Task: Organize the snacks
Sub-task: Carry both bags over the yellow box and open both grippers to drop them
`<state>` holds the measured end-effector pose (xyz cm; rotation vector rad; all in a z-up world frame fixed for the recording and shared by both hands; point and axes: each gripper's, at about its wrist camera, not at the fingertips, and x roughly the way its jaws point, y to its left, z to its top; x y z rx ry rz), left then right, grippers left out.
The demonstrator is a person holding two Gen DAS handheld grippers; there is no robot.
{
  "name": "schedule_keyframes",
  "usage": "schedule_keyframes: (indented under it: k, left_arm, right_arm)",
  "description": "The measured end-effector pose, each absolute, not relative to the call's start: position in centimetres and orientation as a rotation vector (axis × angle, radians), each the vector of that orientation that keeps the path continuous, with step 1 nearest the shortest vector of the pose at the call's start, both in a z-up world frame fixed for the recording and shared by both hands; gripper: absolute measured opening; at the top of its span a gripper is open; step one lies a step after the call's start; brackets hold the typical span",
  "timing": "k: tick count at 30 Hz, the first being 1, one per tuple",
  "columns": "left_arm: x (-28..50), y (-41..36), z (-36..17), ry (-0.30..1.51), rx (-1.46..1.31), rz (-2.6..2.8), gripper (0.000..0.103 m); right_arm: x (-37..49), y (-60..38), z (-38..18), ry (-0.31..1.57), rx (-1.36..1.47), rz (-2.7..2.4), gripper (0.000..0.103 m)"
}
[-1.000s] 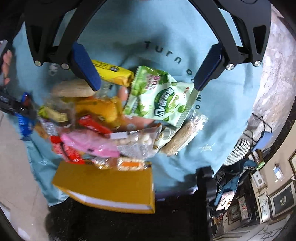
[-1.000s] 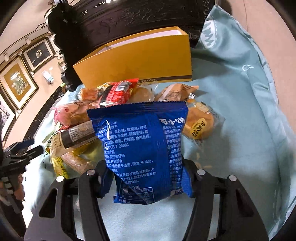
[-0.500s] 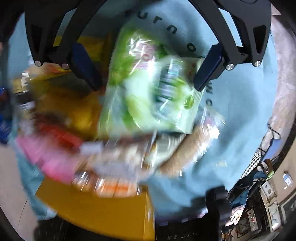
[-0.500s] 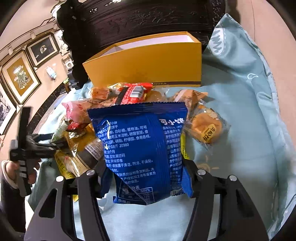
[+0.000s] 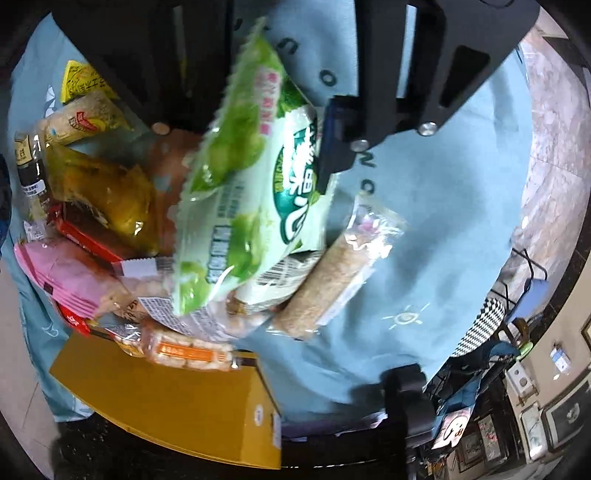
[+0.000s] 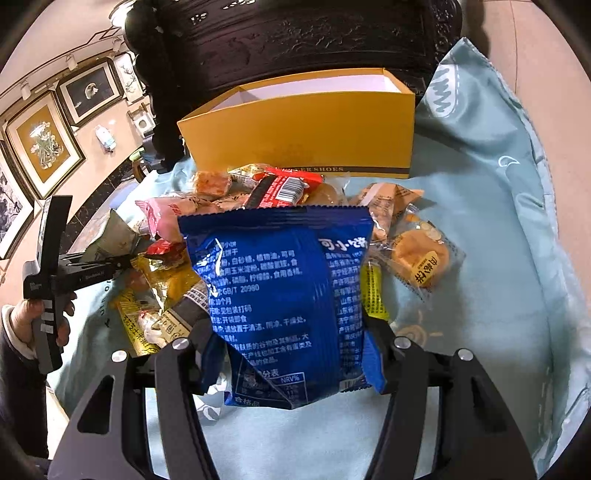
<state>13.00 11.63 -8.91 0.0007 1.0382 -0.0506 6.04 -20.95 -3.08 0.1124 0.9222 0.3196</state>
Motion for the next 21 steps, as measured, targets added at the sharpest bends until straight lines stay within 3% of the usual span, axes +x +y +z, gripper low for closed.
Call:
schedule_keyframes:
  k: [12, 21]
  left_arm:
    - [8.7, 7.3, -2.0, 0.843, 0.065, -0.165, 0.018]
    - [19.8, 1.3, 6.6, 0.769, 0.043, -0.247, 0.019]
  right_arm:
    - [6.1, -19.9, 0.4, 0.861, 0.083, 0.358, 0.061]
    - [16.4, -19.5, 6.7, 0.792, 0.072, 0.355, 0.061]
